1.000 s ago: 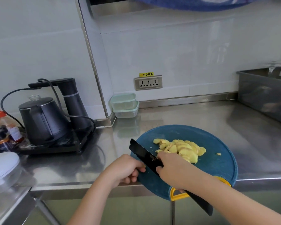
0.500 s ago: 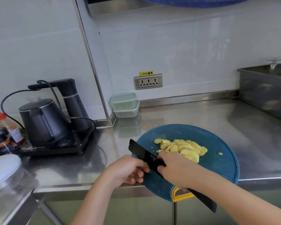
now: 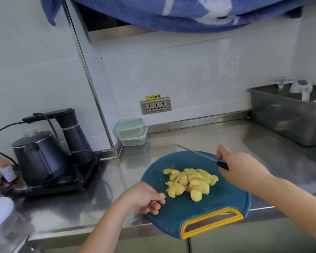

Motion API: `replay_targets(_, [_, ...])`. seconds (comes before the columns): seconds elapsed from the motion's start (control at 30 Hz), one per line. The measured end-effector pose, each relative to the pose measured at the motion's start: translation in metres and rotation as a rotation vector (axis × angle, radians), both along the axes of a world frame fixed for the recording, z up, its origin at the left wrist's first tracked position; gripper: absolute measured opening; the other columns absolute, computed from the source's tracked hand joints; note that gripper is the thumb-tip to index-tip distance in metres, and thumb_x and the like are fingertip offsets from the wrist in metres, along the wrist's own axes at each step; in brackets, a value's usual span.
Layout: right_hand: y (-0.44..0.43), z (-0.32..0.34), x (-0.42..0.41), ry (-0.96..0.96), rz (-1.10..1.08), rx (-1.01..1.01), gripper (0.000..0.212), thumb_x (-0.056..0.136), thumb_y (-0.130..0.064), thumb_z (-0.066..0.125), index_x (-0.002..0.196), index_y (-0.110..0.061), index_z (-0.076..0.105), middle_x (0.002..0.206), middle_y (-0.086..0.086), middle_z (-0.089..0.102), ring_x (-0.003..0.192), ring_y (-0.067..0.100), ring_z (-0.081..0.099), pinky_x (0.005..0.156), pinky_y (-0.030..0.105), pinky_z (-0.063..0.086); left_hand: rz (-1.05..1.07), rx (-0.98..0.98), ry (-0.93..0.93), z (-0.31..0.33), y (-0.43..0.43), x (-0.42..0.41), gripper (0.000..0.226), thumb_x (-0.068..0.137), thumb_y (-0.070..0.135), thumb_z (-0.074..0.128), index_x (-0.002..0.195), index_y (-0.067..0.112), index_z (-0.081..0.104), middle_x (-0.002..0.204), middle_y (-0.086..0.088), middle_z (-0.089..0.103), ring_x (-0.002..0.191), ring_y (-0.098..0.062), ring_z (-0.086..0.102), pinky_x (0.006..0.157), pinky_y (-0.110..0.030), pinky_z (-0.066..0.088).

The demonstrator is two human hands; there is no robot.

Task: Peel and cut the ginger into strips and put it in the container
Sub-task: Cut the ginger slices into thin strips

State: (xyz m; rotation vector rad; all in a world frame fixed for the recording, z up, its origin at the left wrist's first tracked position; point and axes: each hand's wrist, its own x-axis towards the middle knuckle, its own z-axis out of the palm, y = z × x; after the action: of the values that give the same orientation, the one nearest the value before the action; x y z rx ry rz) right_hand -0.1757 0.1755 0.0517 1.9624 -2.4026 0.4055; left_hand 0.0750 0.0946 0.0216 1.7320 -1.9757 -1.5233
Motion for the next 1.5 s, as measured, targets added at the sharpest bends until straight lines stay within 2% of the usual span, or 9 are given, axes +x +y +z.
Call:
replay_targets(0.17, [0.007, -0.021, -0.033, -0.032, -0.099, 0.003, 0.021, 0.094, -0.028, 0.053, 0.103, -0.023, 0.035, 0.075, -0.005, 0.053, 0.071, 0.021, 0.054, 0.063, 0.033, 0.047, 0.044, -0.081, -0.106, 0.002, -0.008, -0.008, 0.021, 0.088, 0.025, 0.067, 0.074, 0.009, 0.065, 0.054, 0.003, 0.059, 0.048, -0.005, 0.058, 0.043, -0.012, 0.037])
replay_targets(0.37, [0.0, -0.039, -0.035, -0.122, -0.111, 0.03, 0.024, 0.092, -0.029, 0.058, 0.104, -0.022, 0.038, 0.086, -0.001, 0.059, 0.074, 0.019, 0.057, 0.065, 0.031, 0.049, 0.088, -0.087, -0.2, 0.002, -0.009, -0.013, 0.022, 0.085, 0.028, 0.071, 0.087, 0.007, 0.063, 0.065, 0.0, 0.06, 0.052, -0.007, 0.057, 0.045, -0.013, 0.039])
replay_targets(0.5, [-0.008, -0.043, -0.032, -0.146, -0.099, 0.036, 0.021, 0.094, -0.03, 0.055, 0.103, -0.021, 0.039, 0.085, -0.001, 0.056, 0.073, 0.016, 0.056, 0.064, 0.03, 0.049, 0.083, -0.234, -0.239, -0.004, -0.009, -0.014, 0.027, 0.079, 0.031, 0.075, 0.092, 0.008, 0.067, 0.069, -0.001, 0.064, 0.055, -0.009, 0.059, 0.049, -0.016, 0.044])
replay_targets(0.67, [-0.023, -0.045, -0.027, -0.13, -0.069, 0.077, 0.022, 0.094, -0.029, 0.054, 0.104, -0.017, 0.039, 0.083, 0.0, 0.054, 0.076, 0.018, 0.057, 0.066, 0.032, 0.051, 0.015, -0.367, -0.199, -0.011, -0.008, -0.013, 0.016, 0.077, 0.025, 0.077, 0.072, 0.024, 0.061, 0.069, 0.004, 0.062, 0.062, -0.006, 0.057, 0.055, -0.016, 0.044])
replay_targets(0.77, [-0.028, -0.048, -0.024, -0.114, -0.069, 0.1, 0.021, 0.095, -0.029, 0.051, 0.106, -0.015, 0.041, 0.088, 0.002, 0.058, 0.079, 0.02, 0.06, 0.069, 0.033, 0.054, -0.009, -0.399, -0.185, -0.011, -0.007, -0.012, 0.017, 0.076, 0.023, 0.078, 0.073, 0.024, 0.061, 0.072, 0.006, 0.063, 0.066, -0.006, 0.059, 0.061, -0.018, 0.046])
replay_targets(0.9, [-0.028, -0.052, -0.025, -0.081, -0.067, 0.088, 0.021, 0.097, -0.03, 0.048, 0.109, -0.015, 0.039, 0.085, 0.001, 0.056, 0.077, 0.019, 0.06, 0.065, 0.03, 0.052, -0.028, -0.362, 0.042, -0.017, -0.001, -0.009, 0.018, 0.076, 0.014, 0.078, 0.087, 0.016, 0.064, 0.08, 0.0, 0.069, 0.067, -0.005, 0.063, 0.06, -0.016, 0.049])
replay_targets(1.07, [-0.029, -0.055, -0.024, -0.041, -0.057, 0.085, 0.025, 0.099, -0.032, 0.044, 0.117, -0.015, 0.036, 0.083, -0.001, 0.054, 0.074, 0.018, 0.059, 0.062, 0.028, 0.051, -0.029, -0.43, 0.203, -0.025, 0.002, -0.005, 0.019, 0.073, 0.01, 0.08, 0.083, 0.018, 0.067, 0.075, 0.004, 0.067, 0.067, -0.003, 0.062, 0.063, -0.017, 0.049])
replay_targets(1.27, [-0.03, -0.057, -0.024, -0.033, -0.06, 0.087, 0.025, 0.099, -0.031, 0.044, 0.118, -0.016, 0.035, 0.081, -0.001, 0.054, 0.072, 0.016, 0.058, 0.059, 0.026, 0.048, -0.187, -0.496, 0.166, -0.021, -0.004, -0.009, 0.013, 0.074, 0.014, 0.08, 0.08, 0.021, 0.071, 0.082, 0.001, 0.071, 0.076, -0.007, 0.064, 0.077, -0.023, 0.053])
replay_targets(1.5, [-0.033, -0.058, -0.026, -0.001, -0.034, 0.113, 0.029, 0.1, -0.03, 0.041, 0.124, -0.017, 0.032, 0.08, -0.001, 0.055, 0.066, 0.015, 0.054, 0.048, 0.022, 0.038, -0.124, -0.516, 0.109, -0.026, -0.006, -0.014, 0.027, 0.072, 0.02, 0.082, 0.091, 0.028, 0.065, 0.091, 0.006, 0.065, 0.076, -0.012, 0.066, 0.07, -0.02, 0.052])
